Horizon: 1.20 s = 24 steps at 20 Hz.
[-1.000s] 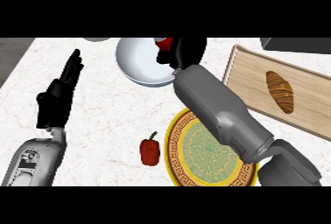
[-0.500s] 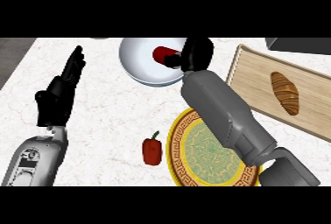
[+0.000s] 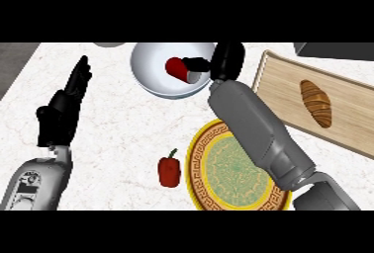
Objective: Pick the can from the plate and place it in the bowl
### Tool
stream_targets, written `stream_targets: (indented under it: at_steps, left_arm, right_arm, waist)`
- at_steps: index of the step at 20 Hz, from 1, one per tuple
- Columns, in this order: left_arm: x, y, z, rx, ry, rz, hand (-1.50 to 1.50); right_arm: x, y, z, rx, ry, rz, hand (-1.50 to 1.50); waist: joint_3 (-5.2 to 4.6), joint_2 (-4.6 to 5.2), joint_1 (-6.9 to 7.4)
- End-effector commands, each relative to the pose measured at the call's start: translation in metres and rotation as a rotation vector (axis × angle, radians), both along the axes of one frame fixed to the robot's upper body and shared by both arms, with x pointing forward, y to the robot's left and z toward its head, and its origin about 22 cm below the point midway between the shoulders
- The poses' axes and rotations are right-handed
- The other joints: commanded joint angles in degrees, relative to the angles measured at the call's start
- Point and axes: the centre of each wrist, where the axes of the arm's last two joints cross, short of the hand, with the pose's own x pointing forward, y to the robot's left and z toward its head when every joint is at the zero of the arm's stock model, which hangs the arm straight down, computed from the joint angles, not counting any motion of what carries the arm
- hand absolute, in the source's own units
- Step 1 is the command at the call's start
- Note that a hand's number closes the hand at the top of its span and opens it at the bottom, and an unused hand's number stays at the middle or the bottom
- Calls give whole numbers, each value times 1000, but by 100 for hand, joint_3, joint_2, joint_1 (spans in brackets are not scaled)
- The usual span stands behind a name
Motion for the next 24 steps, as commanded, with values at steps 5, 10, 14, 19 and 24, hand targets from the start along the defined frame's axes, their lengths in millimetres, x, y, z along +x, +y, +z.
stream_targets:
  at_steps: [5, 10, 14, 19, 24]
  left_arm:
    - [-5, 9, -5, -13, 34, 60, 0]
    - [-15, 34, -10, -21, 49, 88, 0]
    - [-28, 25, -25, 9, 26, 75, 0]
    - [-12, 30, -11, -1, 43, 75, 0]
    - [0, 23, -17, -6, 23, 91, 0]
  right_arm:
    - [-19, -15, -23, 155, -31, 98, -150]
    - [-44, -24, -29, 251, -57, 241, -150]
    - [-70, -29, -47, 233, -50, 255, -150]
    - [-103, -41, -46, 224, -69, 318, -150]
    - [-125, -40, -49, 253, -79, 319, -150]
  waist:
    - [-5, -154, -357]
    - [-7, -191, -497]
    - [-10, -181, -473]
    - [-10, -176, -498]
    - [-10, -169, -499]
